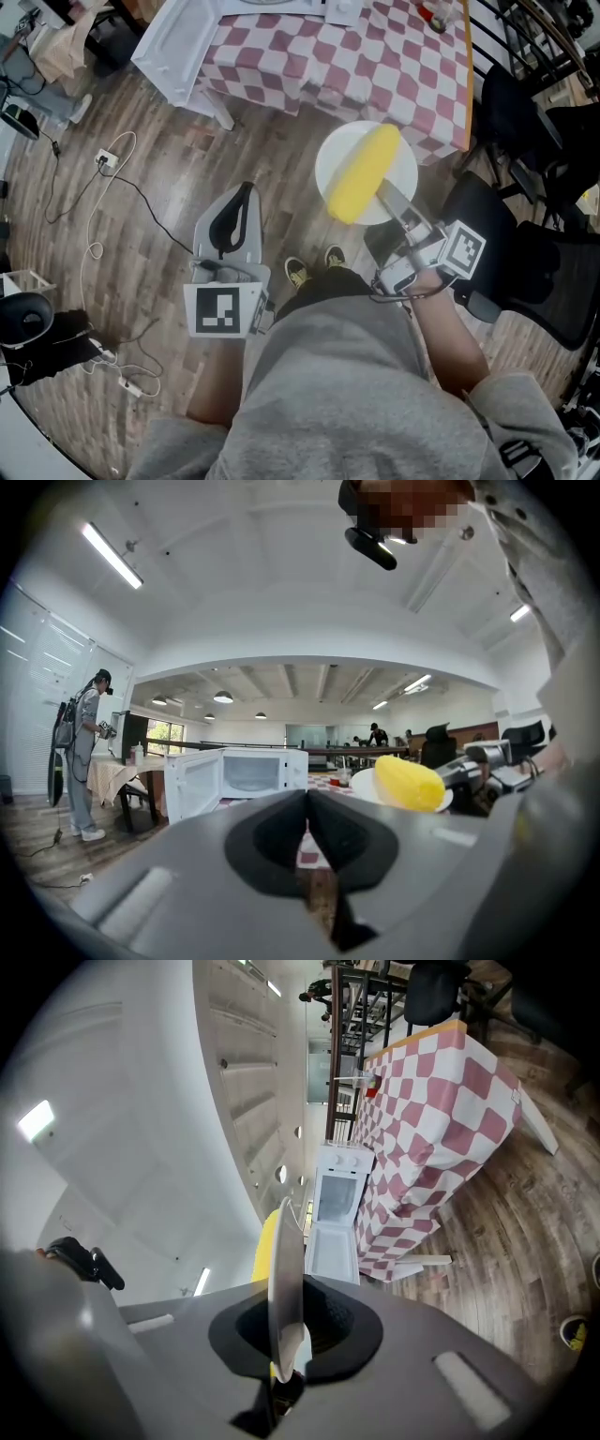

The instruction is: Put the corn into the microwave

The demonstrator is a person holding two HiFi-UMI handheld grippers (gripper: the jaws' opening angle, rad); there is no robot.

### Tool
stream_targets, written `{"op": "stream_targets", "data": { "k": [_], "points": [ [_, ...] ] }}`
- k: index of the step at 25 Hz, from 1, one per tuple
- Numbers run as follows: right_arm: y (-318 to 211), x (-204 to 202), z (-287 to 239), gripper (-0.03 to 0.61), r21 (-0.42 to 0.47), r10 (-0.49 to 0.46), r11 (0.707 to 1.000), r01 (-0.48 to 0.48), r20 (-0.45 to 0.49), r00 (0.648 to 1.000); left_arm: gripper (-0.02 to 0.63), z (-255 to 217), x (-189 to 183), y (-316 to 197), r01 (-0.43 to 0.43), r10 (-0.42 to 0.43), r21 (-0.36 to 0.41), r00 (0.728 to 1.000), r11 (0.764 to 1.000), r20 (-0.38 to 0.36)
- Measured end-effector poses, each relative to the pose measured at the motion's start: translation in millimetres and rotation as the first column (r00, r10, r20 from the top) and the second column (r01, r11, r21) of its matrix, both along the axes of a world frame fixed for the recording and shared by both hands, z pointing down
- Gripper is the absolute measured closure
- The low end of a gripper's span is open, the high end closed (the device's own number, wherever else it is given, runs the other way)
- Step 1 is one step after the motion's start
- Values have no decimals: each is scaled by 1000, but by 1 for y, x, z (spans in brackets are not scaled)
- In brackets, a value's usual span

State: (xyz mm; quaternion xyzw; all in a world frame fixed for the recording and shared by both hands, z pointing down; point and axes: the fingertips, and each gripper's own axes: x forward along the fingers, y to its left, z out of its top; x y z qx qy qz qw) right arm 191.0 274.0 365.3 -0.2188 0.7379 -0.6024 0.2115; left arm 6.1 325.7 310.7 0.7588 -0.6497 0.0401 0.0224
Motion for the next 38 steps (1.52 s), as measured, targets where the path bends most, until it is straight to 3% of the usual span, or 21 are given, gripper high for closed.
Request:
{"op": "stream_targets", "data": {
  "k": [13,19,38],
  "points": [
    [-3,-22,-8,572,35,-28,999,28,-7,1000,603,0,-11,3,3,-3,14,1000,1000,1],
    [-28,-31,0,572,34,-36,999,36,3,999,603,2,-21,-18,19,-19,4,1000,1000,14],
    [-187,-60,18,572,-17,-29,999,29,25,999,603,13,-48,-188,17,-14,-58,998,998,61]
  ]
}}
